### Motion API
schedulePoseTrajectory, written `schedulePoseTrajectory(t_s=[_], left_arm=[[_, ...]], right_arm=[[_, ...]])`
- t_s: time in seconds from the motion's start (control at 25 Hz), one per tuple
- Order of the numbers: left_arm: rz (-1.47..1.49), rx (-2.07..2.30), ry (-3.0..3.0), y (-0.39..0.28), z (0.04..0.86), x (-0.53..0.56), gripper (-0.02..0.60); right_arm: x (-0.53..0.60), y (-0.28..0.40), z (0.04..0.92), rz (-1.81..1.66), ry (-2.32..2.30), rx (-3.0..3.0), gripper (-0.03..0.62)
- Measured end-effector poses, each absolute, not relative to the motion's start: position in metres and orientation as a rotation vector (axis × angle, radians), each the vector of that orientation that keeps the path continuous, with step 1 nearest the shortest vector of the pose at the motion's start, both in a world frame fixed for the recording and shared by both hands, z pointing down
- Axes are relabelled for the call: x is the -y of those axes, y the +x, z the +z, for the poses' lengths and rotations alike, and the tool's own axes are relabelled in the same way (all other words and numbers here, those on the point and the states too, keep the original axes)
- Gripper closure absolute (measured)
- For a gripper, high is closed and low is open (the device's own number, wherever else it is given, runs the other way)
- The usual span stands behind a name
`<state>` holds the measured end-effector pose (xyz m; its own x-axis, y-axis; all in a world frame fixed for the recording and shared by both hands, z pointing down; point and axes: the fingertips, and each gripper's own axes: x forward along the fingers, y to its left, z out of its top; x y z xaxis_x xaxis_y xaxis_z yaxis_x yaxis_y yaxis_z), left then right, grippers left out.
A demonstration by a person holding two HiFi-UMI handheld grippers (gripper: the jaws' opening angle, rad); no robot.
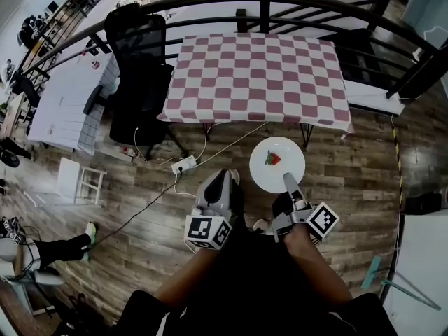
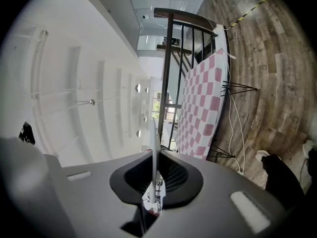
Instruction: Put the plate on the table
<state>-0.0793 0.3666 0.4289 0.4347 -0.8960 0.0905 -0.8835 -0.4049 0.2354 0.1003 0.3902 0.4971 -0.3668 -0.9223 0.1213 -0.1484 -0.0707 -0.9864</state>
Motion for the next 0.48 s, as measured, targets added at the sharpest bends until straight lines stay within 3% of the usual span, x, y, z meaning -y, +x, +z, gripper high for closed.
schedulePoseTrajectory(t_s=[0.48], left_arm=[[-0.053,1.513,2.567,-0.061,0.431,-0.243,0.574]], right_arm=[[-0.288,0.111,0.501,-1.505,-1.233,-1.506,0.580]])
